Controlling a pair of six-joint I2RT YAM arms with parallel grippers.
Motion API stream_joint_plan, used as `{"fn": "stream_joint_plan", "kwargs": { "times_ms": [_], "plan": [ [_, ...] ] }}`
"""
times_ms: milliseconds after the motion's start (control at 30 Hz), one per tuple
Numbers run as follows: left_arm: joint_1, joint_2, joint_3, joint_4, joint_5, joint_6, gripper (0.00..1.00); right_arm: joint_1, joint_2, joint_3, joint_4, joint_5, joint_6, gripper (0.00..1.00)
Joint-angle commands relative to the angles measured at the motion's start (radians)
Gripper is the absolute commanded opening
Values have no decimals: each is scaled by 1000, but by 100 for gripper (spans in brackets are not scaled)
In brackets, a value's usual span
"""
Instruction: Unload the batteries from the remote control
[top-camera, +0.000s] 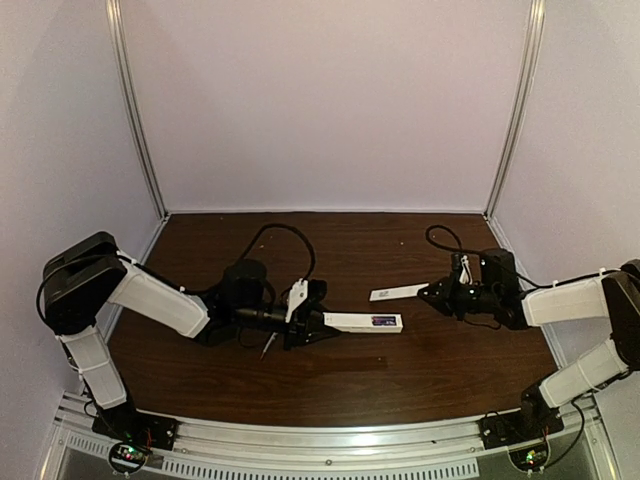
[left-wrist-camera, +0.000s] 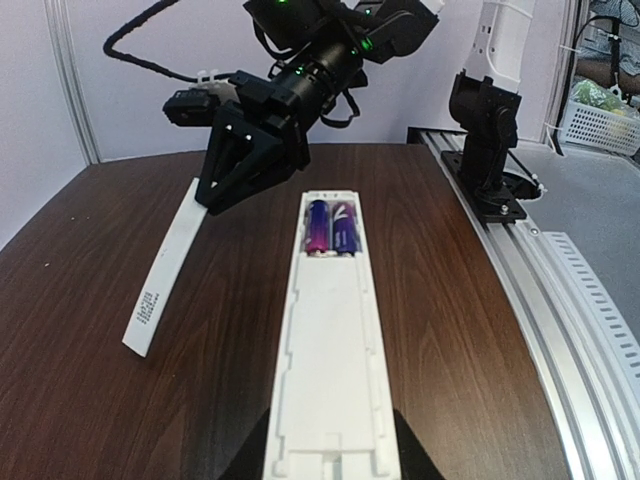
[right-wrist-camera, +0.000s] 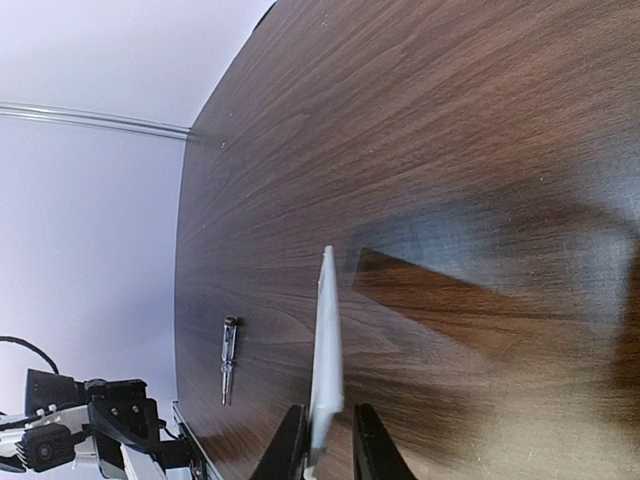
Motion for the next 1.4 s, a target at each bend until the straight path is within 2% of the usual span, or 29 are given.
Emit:
{"fn": "stream_joint_plan", "kwargs": {
  "times_ms": [0, 400, 633, 800, 833, 900, 1133, 1367],
  "plan": [
    [-4, -27, 3, 39, 1, 14, 0, -11, -15, -25, -16, -15, -32, 22],
    [-4, -25, 4, 37, 6, 16, 0, -11, -175, 2, -297, 179, -155, 55],
    [-5, -22, 15, -7, 51, 56, 0, -5, -321, 10, -374, 166, -274, 66],
    [-3, -7, 25, -65, 125, 130, 0, 103, -418, 36, -447, 145, -375, 78],
    [0, -4, 25, -72, 148, 140, 0, 141, -436, 48, -468, 163, -393, 89],
    [13, -1, 26, -82, 198, 152, 0, 225, -468, 77, -507, 219, -431, 99],
    [49, 6, 41, -167, 346, 225, 0, 443, -490, 138, -583, 313, -517, 100],
    [52, 20, 60, -227, 369, 268, 0, 652, -378, 208, -618, 454, -580, 96]
  ]
}}
